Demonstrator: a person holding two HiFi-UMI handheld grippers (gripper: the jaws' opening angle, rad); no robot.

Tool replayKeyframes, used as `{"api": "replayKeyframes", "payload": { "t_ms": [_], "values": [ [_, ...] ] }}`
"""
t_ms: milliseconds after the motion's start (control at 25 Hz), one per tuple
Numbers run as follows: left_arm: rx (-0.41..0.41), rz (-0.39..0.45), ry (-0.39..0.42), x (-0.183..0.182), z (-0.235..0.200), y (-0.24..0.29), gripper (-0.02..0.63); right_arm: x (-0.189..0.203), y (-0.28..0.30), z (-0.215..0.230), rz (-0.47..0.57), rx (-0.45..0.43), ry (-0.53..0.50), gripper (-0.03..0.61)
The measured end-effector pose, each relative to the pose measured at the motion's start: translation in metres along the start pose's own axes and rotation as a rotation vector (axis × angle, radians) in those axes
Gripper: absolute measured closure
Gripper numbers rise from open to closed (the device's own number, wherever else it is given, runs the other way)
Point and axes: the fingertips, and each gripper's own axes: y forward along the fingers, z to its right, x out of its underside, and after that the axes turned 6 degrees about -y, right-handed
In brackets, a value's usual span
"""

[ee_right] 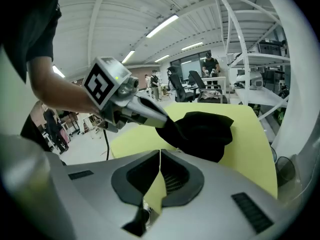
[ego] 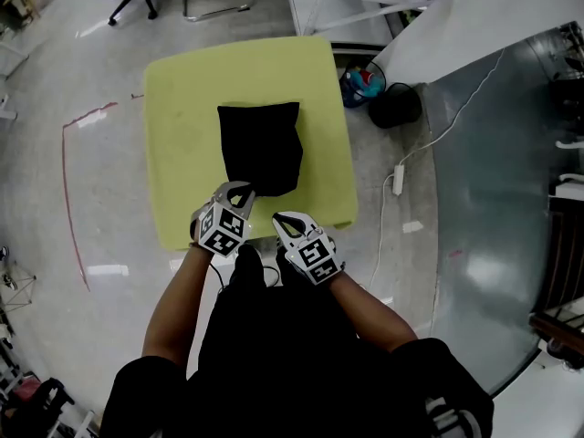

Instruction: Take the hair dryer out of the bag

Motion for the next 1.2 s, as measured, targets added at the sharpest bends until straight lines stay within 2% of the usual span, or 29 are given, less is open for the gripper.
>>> {"api": "replayKeyframes", "payload": {
  "t_ms": [320, 560, 920, 1200],
  "values": [
    [0.071, 0.085, -0.210, -0.043, -0.033, -0.004, 0.600, -0.014, 0.013, -0.003, -0.008, -0.016, -0.032, 0.571],
    [0.091, 0.107, -0.201, -0.065, -0.054, 0.004, 0.600, -0.027, 0.041, -0.004, -0.027, -0.012, -0.094, 0.571],
    [0.110, 0.130, -0.203, -0.079, -0.083, 0.016, 0.600, -0.034, 0.067, 0.040, -0.081, 0.149, -0.004, 0.571],
    [0.160, 0.137, -0.289, -0.079, -0.098, 0.024, 0.600, -0.028, 0.079, 0.068, -0.106, 0.298, 0.138, 0.569]
  ]
}}
